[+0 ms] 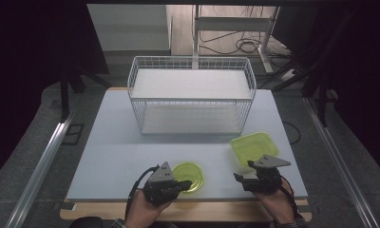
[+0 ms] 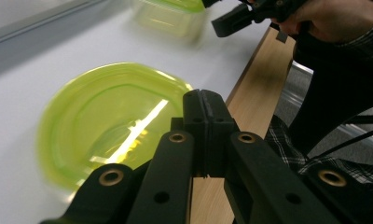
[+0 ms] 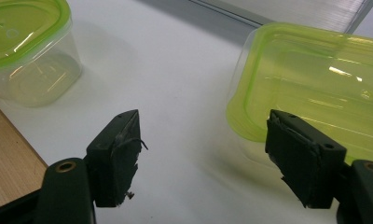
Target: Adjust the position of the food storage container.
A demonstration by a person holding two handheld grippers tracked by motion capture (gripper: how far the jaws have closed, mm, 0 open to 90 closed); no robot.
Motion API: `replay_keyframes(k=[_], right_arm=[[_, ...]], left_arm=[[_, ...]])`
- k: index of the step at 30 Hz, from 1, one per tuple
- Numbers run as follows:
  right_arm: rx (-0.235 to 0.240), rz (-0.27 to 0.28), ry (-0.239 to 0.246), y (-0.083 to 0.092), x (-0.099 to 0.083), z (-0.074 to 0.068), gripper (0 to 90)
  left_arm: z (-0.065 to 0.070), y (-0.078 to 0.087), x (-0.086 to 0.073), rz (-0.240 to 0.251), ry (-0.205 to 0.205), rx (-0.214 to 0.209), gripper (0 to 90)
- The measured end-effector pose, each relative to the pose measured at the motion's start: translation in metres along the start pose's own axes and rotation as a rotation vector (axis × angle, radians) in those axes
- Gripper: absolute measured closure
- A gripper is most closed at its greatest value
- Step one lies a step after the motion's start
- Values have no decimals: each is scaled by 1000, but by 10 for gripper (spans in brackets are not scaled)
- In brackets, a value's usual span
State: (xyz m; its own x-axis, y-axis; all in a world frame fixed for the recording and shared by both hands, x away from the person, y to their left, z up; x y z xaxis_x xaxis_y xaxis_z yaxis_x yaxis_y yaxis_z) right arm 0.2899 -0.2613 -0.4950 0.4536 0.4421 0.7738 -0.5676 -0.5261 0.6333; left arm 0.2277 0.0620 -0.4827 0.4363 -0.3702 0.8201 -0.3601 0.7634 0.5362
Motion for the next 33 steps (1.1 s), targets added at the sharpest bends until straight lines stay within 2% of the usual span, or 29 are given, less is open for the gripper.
replay_keyframes(k=[8, 11, 13, 17, 19, 24, 27, 28, 30, 33], right_arm=[[-4, -5, 6, 0, 0, -1, 265], [-4, -6, 7, -1, 0, -1, 263], [-4, -8, 9, -1, 0, -1, 263], [-1, 6, 23, 0, 0, -2, 263], [-2, 21, 31, 2, 1, -3, 263], [1, 27, 38, 2, 2, -5, 263], [2, 25, 37, 2, 2, -4, 263], [2, 26, 39, 2, 2, -4, 263], [1, 26, 38, 2, 2, -4, 263], [2, 24, 38, 2, 2, -4, 263]], left_arm=[[16, -27, 7, -33, -32, -14, 898], [20, -36, 12, -52, -60, 8, 898], [20, -42, 14, -66, -61, 19, 898], [14, -48, 13, -86, -33, 40, 898], [10, -47, 12, -70, -7, 25, 899], [4, -44, 10, -67, 11, 42, 899], [-2, -43, 7, -94, 9, 90, 899], [-6, -43, 5, -96, 20, 99, 899], [-13, -40, 1, -80, 49, 91, 899], [-20, -34, -1, -80, 56, 129, 898]])
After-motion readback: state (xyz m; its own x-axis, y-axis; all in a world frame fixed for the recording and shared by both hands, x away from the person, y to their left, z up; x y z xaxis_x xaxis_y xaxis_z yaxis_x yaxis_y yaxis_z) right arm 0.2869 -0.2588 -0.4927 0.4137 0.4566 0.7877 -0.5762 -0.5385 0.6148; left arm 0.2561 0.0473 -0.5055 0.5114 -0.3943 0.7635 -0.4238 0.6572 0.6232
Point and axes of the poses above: each handheld gripper's, and its own axes: y roughly backward along the jaws, x roughly out of its top, z roughly to its right, the point moved 1 cm from there along -y, roughly forward along the jaws
